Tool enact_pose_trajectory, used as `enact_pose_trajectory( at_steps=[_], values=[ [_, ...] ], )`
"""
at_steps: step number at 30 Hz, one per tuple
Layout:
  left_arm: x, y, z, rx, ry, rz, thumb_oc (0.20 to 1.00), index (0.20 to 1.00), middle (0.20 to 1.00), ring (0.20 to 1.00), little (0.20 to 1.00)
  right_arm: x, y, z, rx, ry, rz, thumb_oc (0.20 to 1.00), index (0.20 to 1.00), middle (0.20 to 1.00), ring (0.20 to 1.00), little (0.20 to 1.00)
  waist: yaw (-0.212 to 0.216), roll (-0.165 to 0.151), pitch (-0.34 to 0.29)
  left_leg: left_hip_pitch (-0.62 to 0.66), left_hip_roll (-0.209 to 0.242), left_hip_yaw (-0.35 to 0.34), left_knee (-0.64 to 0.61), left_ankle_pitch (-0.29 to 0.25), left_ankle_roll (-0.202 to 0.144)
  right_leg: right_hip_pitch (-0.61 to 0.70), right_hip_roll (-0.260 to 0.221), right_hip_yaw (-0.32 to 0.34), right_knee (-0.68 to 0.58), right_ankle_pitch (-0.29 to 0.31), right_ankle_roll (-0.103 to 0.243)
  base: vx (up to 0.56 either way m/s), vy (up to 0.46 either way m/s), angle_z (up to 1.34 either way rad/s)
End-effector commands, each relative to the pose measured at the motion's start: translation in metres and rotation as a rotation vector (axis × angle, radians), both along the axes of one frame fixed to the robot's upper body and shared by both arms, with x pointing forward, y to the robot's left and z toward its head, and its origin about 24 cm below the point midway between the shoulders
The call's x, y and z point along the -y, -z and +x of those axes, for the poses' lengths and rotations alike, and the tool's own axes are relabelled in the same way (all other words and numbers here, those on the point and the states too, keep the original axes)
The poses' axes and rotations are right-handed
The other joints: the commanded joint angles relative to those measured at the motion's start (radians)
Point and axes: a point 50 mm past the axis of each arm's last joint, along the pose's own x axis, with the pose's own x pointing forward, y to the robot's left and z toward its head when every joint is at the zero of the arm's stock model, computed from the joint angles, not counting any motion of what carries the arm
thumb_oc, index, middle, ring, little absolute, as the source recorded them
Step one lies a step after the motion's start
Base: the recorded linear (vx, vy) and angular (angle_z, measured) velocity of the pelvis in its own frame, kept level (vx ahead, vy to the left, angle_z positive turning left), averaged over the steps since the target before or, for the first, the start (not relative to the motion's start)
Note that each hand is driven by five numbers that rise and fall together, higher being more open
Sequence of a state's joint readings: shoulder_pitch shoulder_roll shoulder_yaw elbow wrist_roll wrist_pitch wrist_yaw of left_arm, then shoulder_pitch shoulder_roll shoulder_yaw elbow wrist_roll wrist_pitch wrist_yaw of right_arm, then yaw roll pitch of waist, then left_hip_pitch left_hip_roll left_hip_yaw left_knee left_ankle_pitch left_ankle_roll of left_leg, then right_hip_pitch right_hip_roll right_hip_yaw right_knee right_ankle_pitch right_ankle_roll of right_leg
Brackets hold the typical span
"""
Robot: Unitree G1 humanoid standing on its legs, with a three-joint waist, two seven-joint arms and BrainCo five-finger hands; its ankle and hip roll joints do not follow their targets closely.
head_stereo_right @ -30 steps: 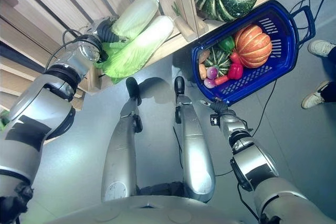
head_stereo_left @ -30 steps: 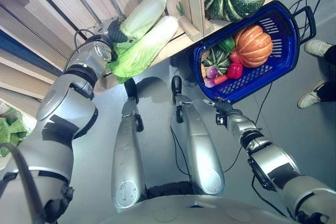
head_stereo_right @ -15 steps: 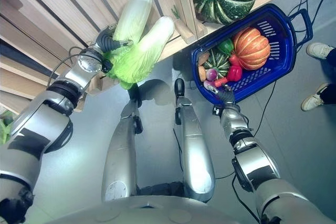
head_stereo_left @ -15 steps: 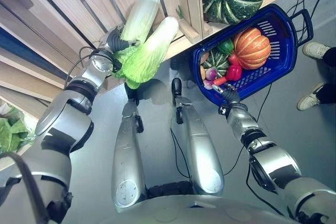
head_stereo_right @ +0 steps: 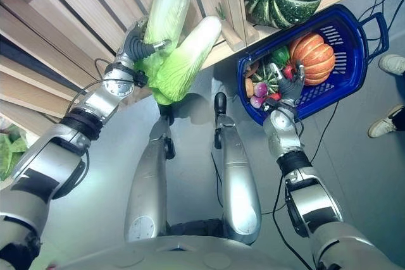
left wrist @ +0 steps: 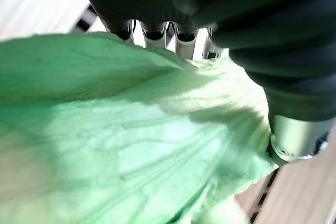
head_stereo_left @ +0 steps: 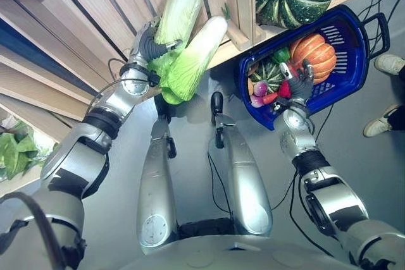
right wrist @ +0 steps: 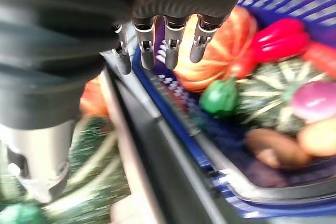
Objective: Pick up fruits and vegetables into the basket
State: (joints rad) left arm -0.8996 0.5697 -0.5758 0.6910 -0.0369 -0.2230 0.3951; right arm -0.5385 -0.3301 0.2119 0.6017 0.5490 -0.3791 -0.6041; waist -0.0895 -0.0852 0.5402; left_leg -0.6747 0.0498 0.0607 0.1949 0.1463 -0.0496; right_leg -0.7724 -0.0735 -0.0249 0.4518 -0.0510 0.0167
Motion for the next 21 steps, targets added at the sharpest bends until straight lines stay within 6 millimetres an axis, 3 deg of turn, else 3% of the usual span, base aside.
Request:
enact_pose_trajectory(
  at_steps=[1,12,21],
  values=[
    [0.01,-0.041,-0.014,0.272,0.051,-0.048,0.2,0.2,0.2,0.2,0.2,0.022,-0.025,-0.019,0.198,0.078,-0.04,1.0,1.0,1.0,1.0,1.0,-0.006,0.048,-0.02,-0.006,-0.017,-0.029,0.06,-0.114,0.009,0.061,0.011,-0.014,-0.15,0.104,0.043,0.0,0.0,0.0],
    [0.0,-0.065,-0.03,0.524,-0.048,-0.01,0.2,0.2,0.2,0.2,0.2,0.001,-0.073,-0.036,0.473,-0.03,-0.094,1.0,1.0,1.0,1.0,1.0,-0.011,0.06,-0.02,-0.008,-0.01,-0.023,0.048,-0.099,0.006,0.06,0.01,-0.014,-0.148,0.096,0.044,0.0,0.0,0.0],
    [0.015,-0.074,-0.039,0.586,0.043,0.111,0.2,0.2,0.2,0.2,0.2,-0.033,-0.096,-0.044,0.596,-0.358,-0.123,1.0,1.0,1.0,1.0,1.0,-0.016,0.06,-0.02,-0.011,-0.002,-0.014,0.047,-0.091,0.001,0.061,0.01,-0.015,-0.142,0.085,0.043,0.0,0.004,0.0]
  ],
)
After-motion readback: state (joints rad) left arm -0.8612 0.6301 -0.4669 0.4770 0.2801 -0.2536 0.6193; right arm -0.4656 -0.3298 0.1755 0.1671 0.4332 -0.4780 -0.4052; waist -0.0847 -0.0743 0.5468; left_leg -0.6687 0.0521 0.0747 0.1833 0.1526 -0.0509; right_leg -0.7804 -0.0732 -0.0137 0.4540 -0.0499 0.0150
